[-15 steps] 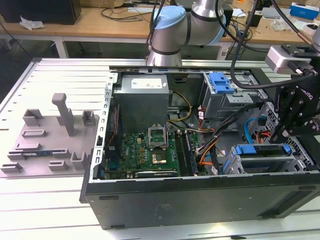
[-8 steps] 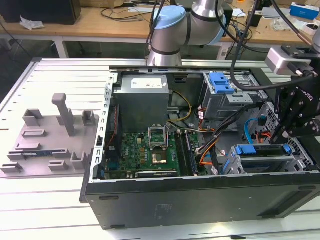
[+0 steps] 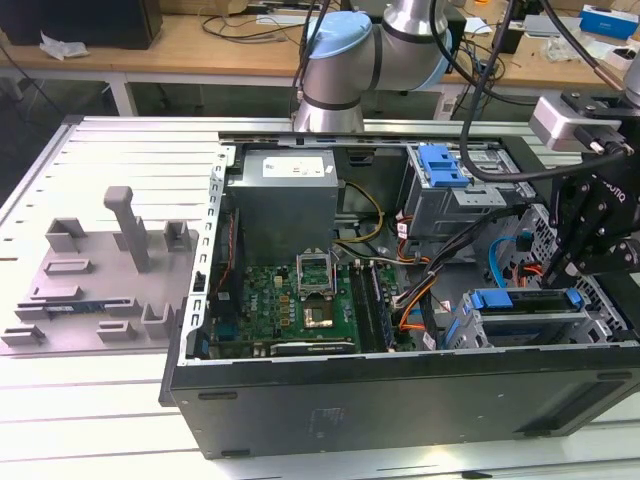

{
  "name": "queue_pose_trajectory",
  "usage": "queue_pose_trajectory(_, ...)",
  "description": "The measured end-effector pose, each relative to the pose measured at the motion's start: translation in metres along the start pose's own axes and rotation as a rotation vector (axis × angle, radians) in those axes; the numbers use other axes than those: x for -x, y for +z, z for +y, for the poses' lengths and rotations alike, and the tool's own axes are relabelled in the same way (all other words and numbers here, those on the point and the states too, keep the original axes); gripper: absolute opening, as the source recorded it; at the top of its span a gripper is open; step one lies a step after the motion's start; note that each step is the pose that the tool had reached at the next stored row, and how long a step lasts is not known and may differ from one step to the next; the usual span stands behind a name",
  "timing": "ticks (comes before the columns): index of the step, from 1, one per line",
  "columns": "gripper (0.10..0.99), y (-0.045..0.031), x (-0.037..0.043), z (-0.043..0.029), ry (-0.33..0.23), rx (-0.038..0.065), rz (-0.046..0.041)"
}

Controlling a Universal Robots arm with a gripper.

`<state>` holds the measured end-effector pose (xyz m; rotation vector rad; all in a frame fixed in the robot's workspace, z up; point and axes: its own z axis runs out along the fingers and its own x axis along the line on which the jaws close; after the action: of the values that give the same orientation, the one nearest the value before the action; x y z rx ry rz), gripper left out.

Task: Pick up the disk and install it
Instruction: 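Insert the first disk wire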

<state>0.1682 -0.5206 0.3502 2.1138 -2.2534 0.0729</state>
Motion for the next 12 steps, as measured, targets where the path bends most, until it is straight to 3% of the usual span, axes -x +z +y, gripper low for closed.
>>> queue_pose_trajectory(12,0.165,0.0007,-0.0006,0.0028,-0.001,0.000,0.0000)
